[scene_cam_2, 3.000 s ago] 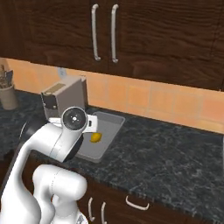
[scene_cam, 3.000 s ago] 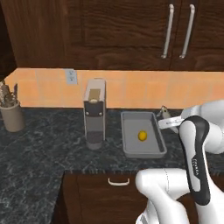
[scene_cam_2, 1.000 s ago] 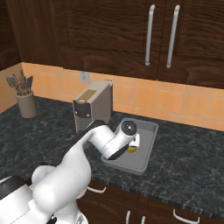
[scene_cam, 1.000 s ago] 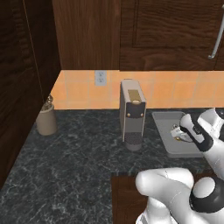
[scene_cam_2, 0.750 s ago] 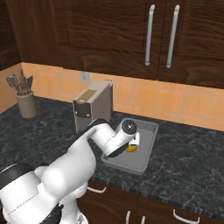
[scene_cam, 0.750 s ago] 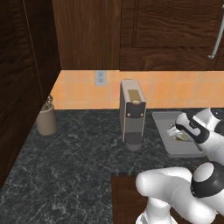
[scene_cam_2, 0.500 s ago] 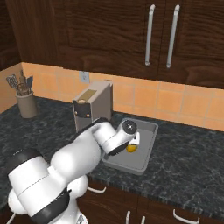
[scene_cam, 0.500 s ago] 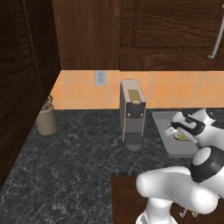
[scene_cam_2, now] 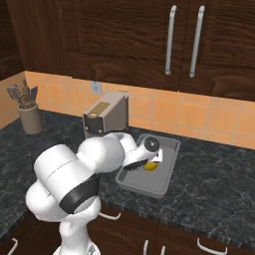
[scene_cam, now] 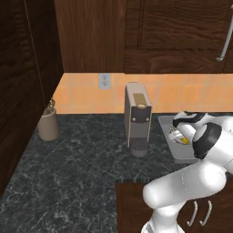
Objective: Place one lemon and one fish in each tupperware on the nearby counter, to pack two identical lunches.
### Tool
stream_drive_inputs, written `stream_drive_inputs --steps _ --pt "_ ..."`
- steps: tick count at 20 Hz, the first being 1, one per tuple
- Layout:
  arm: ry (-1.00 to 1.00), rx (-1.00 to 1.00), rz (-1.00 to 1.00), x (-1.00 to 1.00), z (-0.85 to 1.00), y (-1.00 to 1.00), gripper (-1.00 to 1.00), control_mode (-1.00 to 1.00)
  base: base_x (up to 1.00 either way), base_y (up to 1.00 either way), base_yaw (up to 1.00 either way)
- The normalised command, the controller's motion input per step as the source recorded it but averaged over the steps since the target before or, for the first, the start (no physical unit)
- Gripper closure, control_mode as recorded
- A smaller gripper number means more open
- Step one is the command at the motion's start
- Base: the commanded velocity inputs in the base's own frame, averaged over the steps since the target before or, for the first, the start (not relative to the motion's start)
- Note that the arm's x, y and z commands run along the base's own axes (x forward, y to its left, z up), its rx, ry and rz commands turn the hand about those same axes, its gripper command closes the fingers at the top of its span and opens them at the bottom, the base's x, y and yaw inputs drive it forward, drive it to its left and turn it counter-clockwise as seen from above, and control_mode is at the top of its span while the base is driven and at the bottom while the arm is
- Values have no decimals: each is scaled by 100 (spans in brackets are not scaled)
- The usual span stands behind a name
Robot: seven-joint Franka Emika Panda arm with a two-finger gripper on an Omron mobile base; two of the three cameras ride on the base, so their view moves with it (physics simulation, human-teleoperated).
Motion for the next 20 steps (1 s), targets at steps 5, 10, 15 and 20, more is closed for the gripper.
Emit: stream_drive_inputs --steps 5,10,15,20 --pt "0 1 0 -19 15 -20 -100 -100 0 0 0" --pt "0 0 0 -33 27 -1 -100 -100 0 0 0" --pt "0 0 0 -69 57 0 -100 -100 0 0 0" --pt "-3 0 0 -96 42 5 -100 -100 0 0 0"
